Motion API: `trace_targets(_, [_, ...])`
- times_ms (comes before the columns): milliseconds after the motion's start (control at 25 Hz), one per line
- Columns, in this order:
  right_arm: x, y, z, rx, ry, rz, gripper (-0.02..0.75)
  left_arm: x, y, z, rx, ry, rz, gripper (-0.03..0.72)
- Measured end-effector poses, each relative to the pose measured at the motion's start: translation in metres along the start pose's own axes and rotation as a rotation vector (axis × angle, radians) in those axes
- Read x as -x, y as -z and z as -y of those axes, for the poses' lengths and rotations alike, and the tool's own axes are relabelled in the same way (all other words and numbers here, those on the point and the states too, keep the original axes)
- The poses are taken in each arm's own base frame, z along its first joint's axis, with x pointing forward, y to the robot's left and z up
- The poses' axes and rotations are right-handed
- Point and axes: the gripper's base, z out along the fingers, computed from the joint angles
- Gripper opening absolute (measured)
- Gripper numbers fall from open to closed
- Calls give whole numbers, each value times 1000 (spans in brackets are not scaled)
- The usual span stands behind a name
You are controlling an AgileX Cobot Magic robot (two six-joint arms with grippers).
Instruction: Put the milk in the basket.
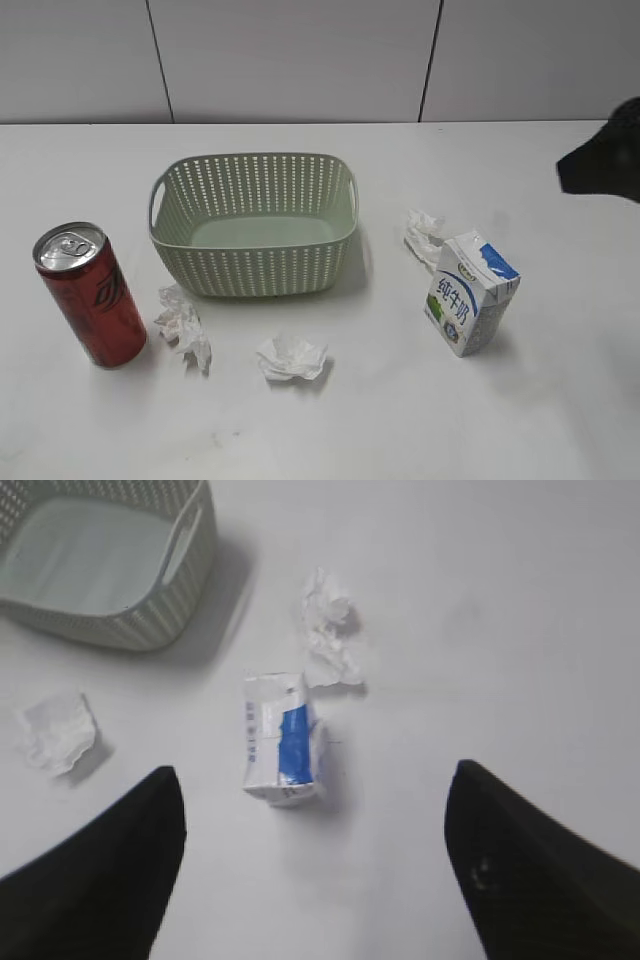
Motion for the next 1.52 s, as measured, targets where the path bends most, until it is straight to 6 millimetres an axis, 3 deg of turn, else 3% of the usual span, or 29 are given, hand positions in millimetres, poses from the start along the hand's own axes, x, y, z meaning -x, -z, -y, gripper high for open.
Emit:
trace_targets(320, [9,-63,-24,79,57,-263,639,0,0,0,0,0,0,229])
trace_targets(720, [2,-125,-21,41,92,-405,632,0,0,0,0,0,0,229])
trace_targets(1200, [-19,-178,-18,27,94,-495,625,0,0,0,0,0,0,229])
trace_targets(1520, [-28,-204,-17,26,89,-539,609,0,0,0,0,0,0,229])
